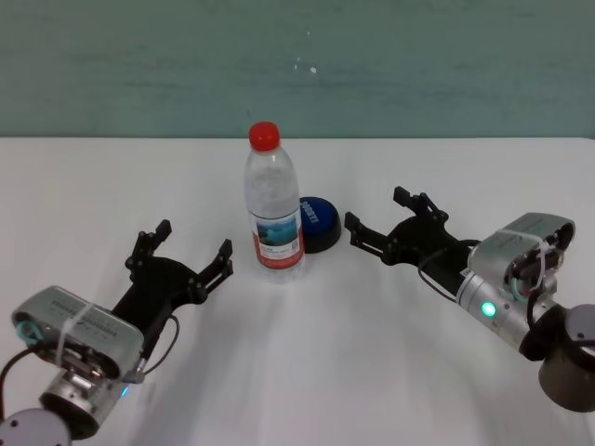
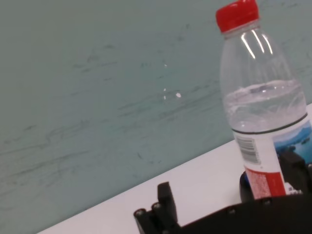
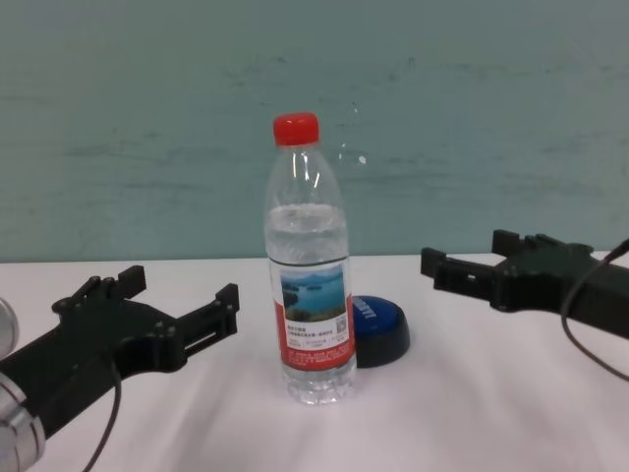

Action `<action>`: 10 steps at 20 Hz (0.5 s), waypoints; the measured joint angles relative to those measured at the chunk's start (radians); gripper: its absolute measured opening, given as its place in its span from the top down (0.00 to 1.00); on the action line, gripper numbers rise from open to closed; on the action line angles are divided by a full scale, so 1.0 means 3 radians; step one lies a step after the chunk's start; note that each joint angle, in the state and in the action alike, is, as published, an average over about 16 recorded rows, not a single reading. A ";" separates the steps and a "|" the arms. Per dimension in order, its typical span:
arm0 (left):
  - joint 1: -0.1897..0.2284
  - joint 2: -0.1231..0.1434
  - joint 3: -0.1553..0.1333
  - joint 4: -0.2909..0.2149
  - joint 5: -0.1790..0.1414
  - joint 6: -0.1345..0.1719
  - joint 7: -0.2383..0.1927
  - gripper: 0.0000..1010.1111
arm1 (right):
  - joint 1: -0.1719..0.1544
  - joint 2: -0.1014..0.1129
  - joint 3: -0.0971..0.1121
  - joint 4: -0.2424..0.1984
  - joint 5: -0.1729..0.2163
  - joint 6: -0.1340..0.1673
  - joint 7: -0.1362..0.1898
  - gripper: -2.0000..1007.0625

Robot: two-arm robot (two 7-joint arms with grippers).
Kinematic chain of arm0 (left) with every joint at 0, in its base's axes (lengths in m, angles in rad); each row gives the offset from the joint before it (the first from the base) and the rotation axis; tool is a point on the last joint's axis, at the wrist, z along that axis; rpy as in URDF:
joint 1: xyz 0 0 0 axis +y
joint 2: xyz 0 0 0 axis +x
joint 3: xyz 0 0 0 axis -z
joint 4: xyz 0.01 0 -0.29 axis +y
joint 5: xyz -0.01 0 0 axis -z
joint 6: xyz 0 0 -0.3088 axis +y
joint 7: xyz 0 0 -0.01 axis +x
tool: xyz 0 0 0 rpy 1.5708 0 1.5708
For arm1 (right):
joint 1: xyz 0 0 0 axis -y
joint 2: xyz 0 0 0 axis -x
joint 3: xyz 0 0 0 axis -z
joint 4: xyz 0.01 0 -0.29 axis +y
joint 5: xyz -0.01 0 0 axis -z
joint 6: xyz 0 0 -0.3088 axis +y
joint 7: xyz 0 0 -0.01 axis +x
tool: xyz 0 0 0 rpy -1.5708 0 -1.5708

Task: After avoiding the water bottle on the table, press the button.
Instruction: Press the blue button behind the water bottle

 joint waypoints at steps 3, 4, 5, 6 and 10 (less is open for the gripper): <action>0.0000 0.0000 0.0000 0.0000 0.0000 0.0000 0.0000 0.01 | 0.0097 0.0000 -0.0009 0.0113 0.0030 -0.0003 0.0023 0.00; 0.0000 0.0000 0.0000 0.0000 0.0000 0.0000 0.0000 0.01 | 0.0128 0.0000 -0.0012 0.0152 0.0040 -0.0005 0.0031 0.00; 0.0000 0.0000 0.0000 0.0000 0.0000 0.0000 0.0000 0.01 | 0.0161 -0.0001 -0.0017 0.0194 0.0047 -0.0008 0.0039 0.00; 0.0000 0.0000 0.0000 0.0000 0.0000 0.0000 0.0000 0.01 | 0.0194 -0.0003 -0.0023 0.0240 0.0051 -0.0012 0.0046 0.00; 0.0000 0.0000 0.0000 0.0000 0.0000 0.0000 0.0000 0.01 | 0.0320 -0.0015 -0.0051 0.0414 0.0056 -0.0032 0.0071 0.00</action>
